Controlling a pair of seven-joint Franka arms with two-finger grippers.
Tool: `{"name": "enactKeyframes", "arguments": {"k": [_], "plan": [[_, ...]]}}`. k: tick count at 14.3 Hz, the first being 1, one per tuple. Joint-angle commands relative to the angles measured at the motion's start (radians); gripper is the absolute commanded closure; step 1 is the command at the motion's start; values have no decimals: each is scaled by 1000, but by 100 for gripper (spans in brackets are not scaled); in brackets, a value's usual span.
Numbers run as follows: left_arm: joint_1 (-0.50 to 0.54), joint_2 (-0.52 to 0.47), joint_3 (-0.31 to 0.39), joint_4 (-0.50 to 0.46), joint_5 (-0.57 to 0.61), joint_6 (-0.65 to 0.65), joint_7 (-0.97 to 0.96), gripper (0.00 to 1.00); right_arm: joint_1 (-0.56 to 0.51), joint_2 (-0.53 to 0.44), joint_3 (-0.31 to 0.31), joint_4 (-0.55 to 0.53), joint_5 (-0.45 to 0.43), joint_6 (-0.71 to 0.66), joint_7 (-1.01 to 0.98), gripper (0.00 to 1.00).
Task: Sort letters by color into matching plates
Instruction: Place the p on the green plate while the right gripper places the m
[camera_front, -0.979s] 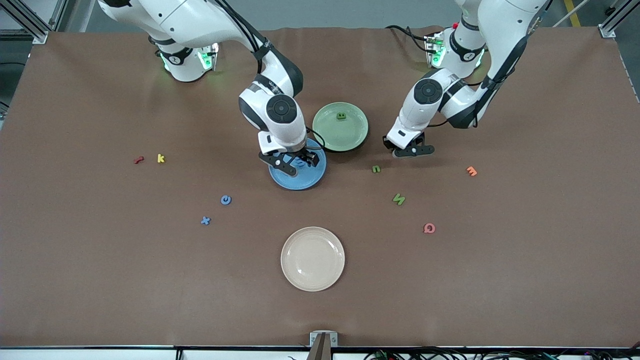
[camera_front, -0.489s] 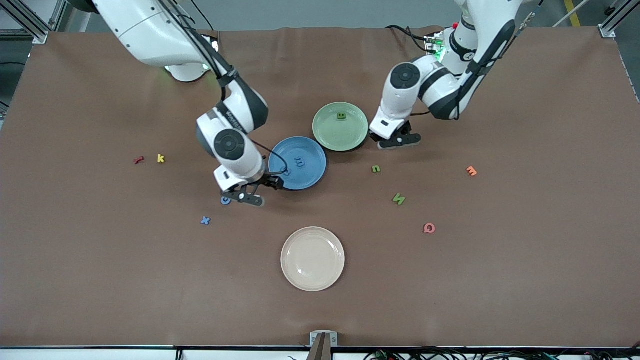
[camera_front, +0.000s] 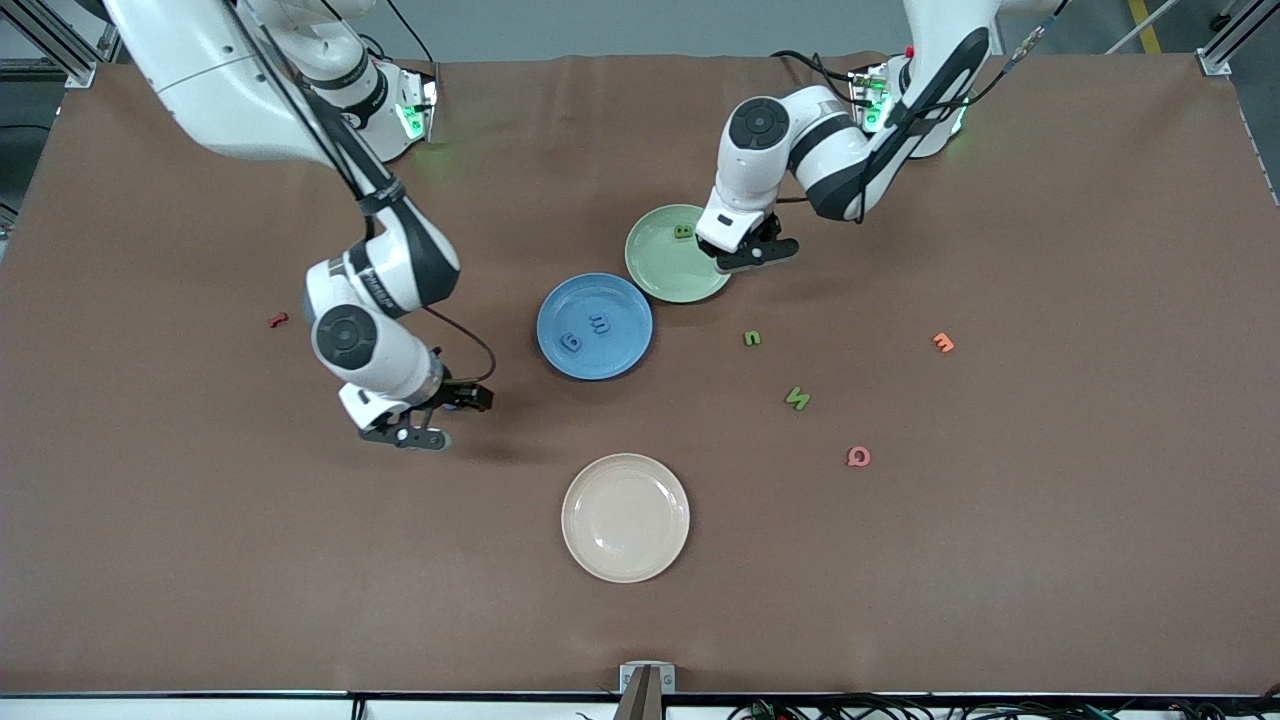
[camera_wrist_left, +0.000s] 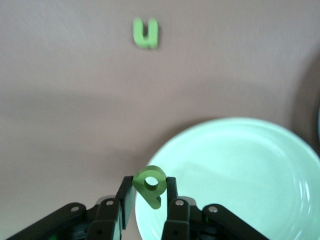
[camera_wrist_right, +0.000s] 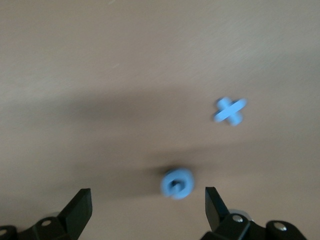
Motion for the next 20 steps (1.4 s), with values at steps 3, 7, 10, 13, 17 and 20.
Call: {"name": "enactKeyframes", "arguments": {"k": [3,7,10,13,17,20], "plan": [[-48,60,-5,26,-11,-10,-23,82,-37,16,19,-41,-16,77,-37,16],[-65,92,-4,32,-9,-9,-23,82,-37,22,19,-53,-19,79,-37,20],[-75,105,-4,42,-9,-4,-23,81,-34,22,19,-99,-19,134,-36,20],[-85,117,-2,54,-8,-4,-23,80,-24,25,11,-106,-19,140,-28,21],[-85,128,-1,55,2,8,-20,49,-14,25,-1,-111,-49,140,-27,27],[-73,126,-1,65,3,6,-18,14,-8,33,-12,-111,-51,140,-27,37]]}}
